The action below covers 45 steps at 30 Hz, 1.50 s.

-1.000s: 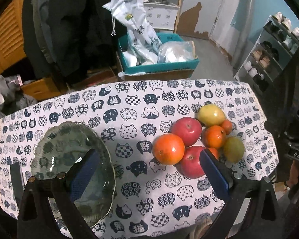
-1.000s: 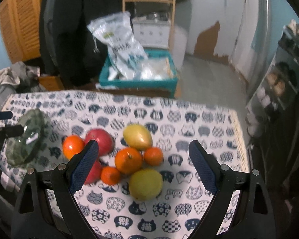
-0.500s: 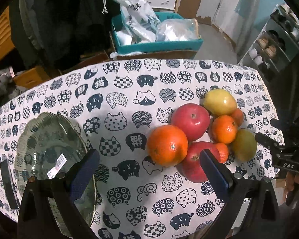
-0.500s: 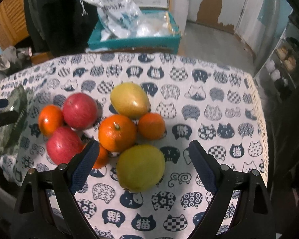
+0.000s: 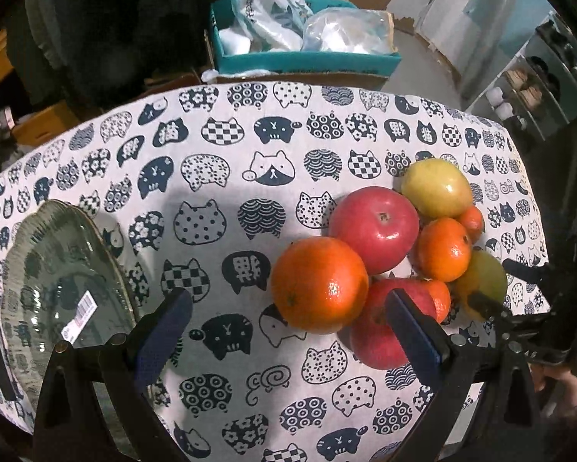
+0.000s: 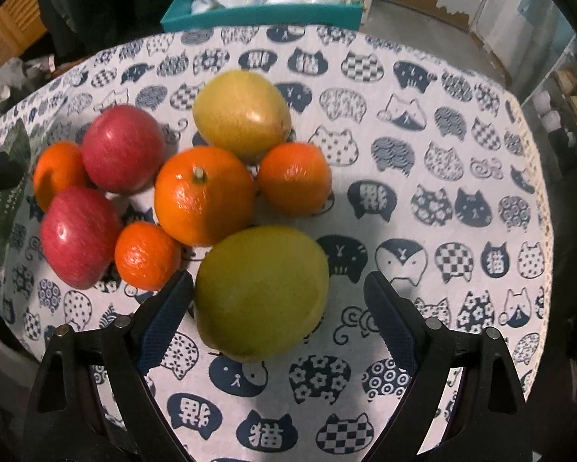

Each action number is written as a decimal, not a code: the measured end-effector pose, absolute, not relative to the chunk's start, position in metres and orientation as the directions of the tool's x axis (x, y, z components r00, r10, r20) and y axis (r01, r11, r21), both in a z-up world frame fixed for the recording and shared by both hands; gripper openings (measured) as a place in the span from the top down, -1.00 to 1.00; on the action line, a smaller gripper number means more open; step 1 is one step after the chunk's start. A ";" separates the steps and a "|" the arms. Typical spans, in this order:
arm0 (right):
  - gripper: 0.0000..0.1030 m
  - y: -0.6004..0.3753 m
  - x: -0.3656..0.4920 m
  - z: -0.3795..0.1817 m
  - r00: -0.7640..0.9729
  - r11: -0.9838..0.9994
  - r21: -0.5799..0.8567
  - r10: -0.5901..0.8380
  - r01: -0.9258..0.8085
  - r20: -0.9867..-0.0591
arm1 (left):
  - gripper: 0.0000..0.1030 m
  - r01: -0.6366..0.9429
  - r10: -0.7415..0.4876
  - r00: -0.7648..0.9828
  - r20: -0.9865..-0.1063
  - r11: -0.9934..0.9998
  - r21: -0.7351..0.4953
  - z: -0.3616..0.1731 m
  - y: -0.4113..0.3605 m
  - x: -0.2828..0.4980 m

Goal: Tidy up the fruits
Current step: 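Move the left tool to the large orange while the right tool approaches the yellow-green pear, then grasp and lift the large orange with the left tool while the right tool grasps the pear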

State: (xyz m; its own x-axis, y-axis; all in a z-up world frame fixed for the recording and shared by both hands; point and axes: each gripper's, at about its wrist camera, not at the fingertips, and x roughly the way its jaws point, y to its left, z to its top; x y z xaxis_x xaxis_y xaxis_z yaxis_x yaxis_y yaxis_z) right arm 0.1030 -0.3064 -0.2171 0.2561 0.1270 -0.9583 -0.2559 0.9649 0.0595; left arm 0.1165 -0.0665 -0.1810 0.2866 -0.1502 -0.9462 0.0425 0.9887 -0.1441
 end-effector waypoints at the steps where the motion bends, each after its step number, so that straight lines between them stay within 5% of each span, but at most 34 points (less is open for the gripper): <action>1: -0.74 -0.306 0.103 -0.219 0.250 0.964 0.061 0.128 -0.260 -0.960 | -0.98 0.042 -0.152 0.281 -0.947 0.988 -0.147 -0.183 -0.067 0.118; 7: -0.51 -0.298 0.106 -0.229 0.222 0.957 0.085 0.150 -0.277 -0.964 | -0.98 0.042 -0.162 0.252 -0.954 0.987 -0.156 -0.197 -0.072 0.124; 14: -0.47 -0.293 0.109 -0.239 0.231 0.955 0.097 0.165 -0.279 -0.959 | -0.97 0.048 -0.171 0.220 -0.960 0.985 -0.165 -0.213 -0.076 0.129; 31: -0.47 -0.315 0.107 -0.192 0.311 0.964 0.119 0.192 -0.239 -0.931 | -0.35 0.046 -0.309 0.197 -0.930 0.951 -0.306 -0.225 -0.076 0.135; 45: -0.45 -0.303 0.099 -0.172 0.382 0.963 0.101 0.194 -0.250 -0.904 | -0.33 0.148 -0.189 0.267 -0.945 0.977 -0.153 -0.215 -0.093 0.121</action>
